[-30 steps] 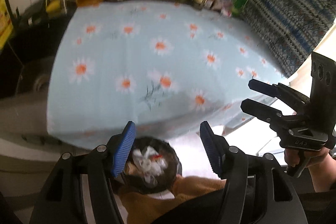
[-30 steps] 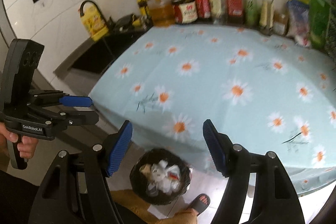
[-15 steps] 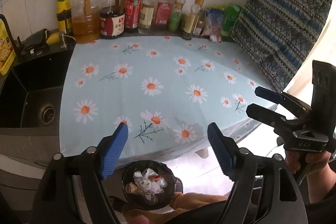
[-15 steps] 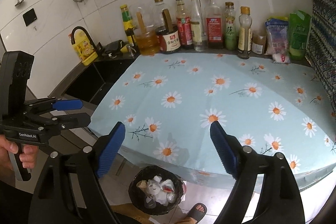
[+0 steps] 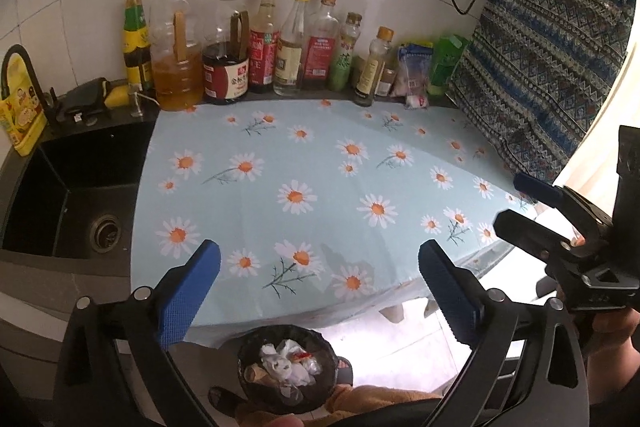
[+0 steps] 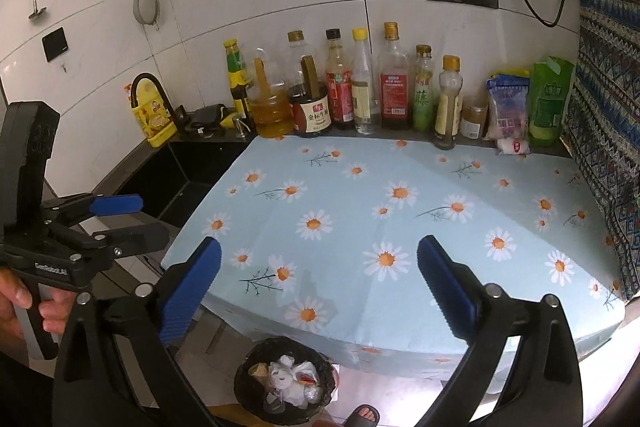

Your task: Collect trash

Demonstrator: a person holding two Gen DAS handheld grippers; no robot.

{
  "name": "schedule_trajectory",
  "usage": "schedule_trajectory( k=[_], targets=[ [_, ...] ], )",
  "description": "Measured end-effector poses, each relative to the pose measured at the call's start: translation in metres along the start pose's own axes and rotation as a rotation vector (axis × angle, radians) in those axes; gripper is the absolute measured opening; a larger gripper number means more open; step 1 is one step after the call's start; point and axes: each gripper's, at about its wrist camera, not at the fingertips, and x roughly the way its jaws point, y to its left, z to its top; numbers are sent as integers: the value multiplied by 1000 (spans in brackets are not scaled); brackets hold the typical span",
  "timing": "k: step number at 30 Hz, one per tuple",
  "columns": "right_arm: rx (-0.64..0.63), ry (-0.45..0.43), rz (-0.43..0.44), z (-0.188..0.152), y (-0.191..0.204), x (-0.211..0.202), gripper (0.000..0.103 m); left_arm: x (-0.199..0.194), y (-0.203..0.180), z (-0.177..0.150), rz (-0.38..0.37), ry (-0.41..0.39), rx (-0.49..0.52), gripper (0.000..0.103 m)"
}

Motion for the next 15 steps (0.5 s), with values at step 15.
schedule_trajectory(
  k=[15],
  targets=[
    [2,12,13,-1,5,-2,98,-2,-1,-5,2,13,-17,96]
  ],
)
